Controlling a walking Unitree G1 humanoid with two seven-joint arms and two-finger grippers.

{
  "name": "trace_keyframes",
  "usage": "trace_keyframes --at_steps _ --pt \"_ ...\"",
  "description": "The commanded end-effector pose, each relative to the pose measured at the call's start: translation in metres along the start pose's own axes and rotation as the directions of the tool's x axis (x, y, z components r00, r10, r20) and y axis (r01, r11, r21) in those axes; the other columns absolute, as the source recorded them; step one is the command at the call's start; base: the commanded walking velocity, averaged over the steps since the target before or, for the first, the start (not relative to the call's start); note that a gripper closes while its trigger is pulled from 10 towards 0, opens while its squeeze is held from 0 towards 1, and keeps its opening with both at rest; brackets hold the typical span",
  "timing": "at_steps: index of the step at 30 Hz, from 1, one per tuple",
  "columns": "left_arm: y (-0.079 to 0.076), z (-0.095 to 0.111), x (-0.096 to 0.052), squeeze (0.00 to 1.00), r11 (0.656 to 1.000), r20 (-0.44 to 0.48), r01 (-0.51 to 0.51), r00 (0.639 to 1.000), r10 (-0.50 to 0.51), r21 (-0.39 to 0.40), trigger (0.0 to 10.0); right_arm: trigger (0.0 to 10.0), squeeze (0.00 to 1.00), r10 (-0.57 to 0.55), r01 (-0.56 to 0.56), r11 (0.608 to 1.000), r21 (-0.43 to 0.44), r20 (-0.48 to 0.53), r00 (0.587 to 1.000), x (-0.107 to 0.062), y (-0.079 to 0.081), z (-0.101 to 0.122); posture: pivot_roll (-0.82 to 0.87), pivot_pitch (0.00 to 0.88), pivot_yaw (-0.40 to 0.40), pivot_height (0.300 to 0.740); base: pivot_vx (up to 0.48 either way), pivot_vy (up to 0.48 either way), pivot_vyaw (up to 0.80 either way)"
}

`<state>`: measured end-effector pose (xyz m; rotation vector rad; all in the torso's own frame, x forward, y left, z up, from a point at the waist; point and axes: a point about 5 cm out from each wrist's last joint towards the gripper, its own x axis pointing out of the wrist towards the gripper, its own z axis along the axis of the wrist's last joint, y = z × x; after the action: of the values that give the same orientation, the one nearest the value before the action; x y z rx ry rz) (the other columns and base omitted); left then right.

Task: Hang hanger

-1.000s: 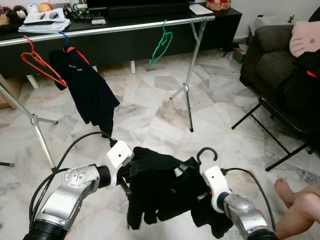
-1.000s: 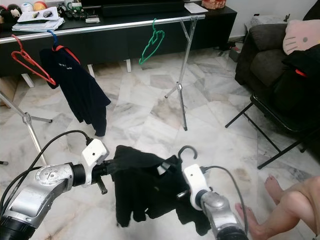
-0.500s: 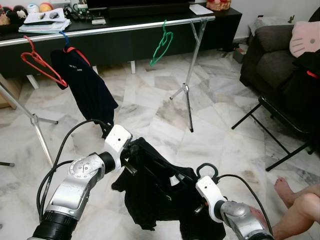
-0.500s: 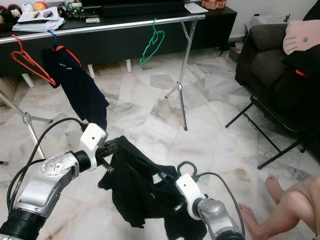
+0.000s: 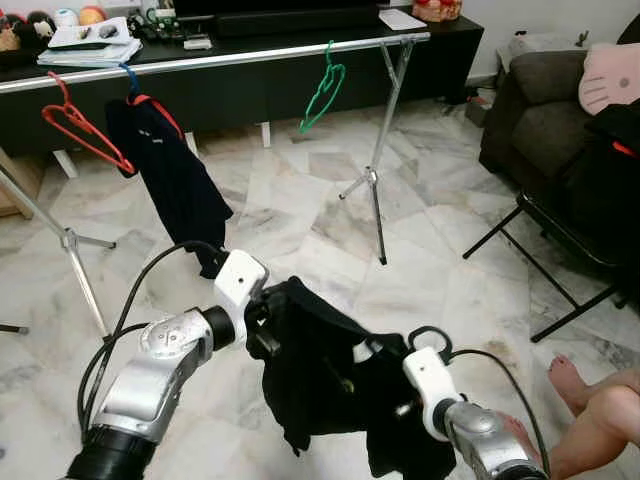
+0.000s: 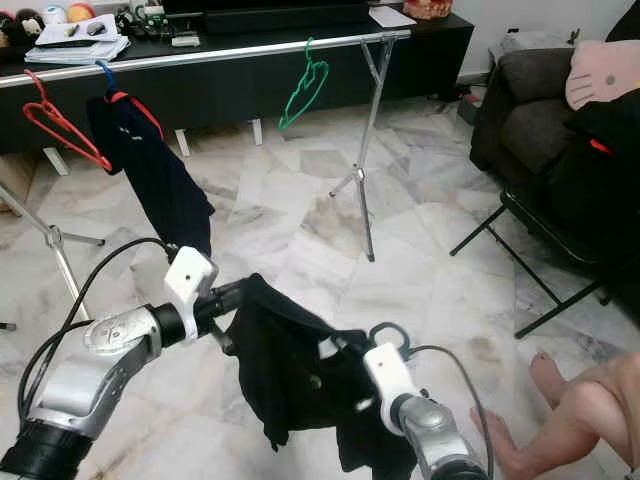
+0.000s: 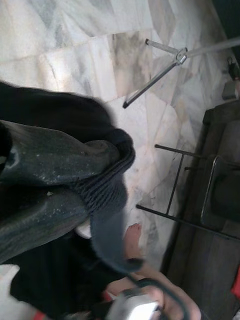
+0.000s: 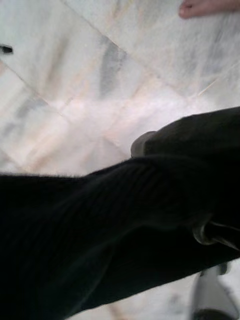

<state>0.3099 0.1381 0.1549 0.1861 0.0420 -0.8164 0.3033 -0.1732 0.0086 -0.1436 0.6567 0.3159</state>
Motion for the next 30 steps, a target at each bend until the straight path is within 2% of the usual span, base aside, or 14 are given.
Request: trace_keyframes --at_steps 1,4,6,9,10,12,13,14,15,30 --pt "-0.003 0.002 -0.002 0.0 0.999 -0.015 0.03 0.999 -0.029 0.038 10.0 0.0 0.0 -0.034 0.031 0.996 0.081 0.037 0.999 0.0 -0.004 0.005 -0.04 0.149 -0.011 0.74 0.0 0.0 0.0" --pt "-0.014 -0.015 -0.005 0.0 0.993 -0.116 0.113 0.987 -0.107 0.046 10.0 0.0 0.0 0.006 -0.05 0.975 0.217 0.199 0.98 0.0 0.0 0.031 -0.04 0.151 -0.011 0.74 0.0 0.0 0.0" --pt "-0.022 -0.019 -0.005 0.0 0.987 -0.135 0.154 0.98 -0.148 0.036 10.0 0.0 0.0 0.025 -0.088 0.963 0.254 0.241 0.97 0.0 0.003 0.041 -0.04 0.153 -0.013 0.74 0.0 0.0 0.0" --pt "-0.024 -0.017 -0.005 0.0 0.986 -0.121 0.166 0.979 -0.162 0.022 10.0 0.0 0.0 0.026 -0.079 0.967 0.241 0.215 0.976 0.001 0.004 0.04 -0.04 0.154 -0.014 0.74 0.0 0.0 0.0" --pt "-0.027 -0.014 -0.005 0.0 0.981 -0.11 0.195 0.975 -0.193 0.014 10.0 0.0 0.0 0.025 -0.058 0.975 0.214 0.15 0.988 0.003 0.005 0.035 -0.04 0.155 -0.014 0.74 0.0 0.0 0.0" --pt "-0.03 -0.012 -0.005 0.0 0.976 -0.105 0.217 0.971 -0.215 0.015 10.0 0.0 0.0 0.023 -0.048 0.978 0.201 0.121 0.992 0.004 0.006 0.032 -0.04 0.156 -0.014 0.74 0.0 0.0 0.0" --pt "-0.029 -0.011 -0.005 0.14 0.976 -0.105 0.216 0.971 -0.213 0.025 10.0 0.0 0.0 0.006 -0.03 0.979 0.202 0.119 0.993 0.005 0.006 0.032 -0.04 0.156 -0.014 0.74 0.0 0.0 0.0" --pt "-0.029 -0.011 -0.005 0.94 0.977 -0.101 0.214 0.973 -0.21 0.028 10.0 0.0 0.0 -0.004 -0.018 0.981 0.195 0.114 0.994 0.005 0.005 0.032 -0.04 0.156 -0.014 0.74 0.0 0.0 0.0" --pt "-0.028 -0.01 -0.005 1.0 0.978 -0.092 0.21 0.974 -0.207 0.018 10.0 0.0 0.0 -0.016 -0.005 0.983 0.186 0.109 0.994 0.006 0.005 0.031 -0.03 0.156 -0.014 0.74 0.0 0.0 0.0" --pt "-0.022 -0.006 -0.009 1.0 0.984 -0.089 0.177 0.981 -0.174 0.025 10.0 0.0 0.0 -0.114 0.1 0.987 0.129 0.111 0.987 0.004 -0.007 0.037 -0.04 0.158 -0.019 0.74 0.0 0.0 0.0"
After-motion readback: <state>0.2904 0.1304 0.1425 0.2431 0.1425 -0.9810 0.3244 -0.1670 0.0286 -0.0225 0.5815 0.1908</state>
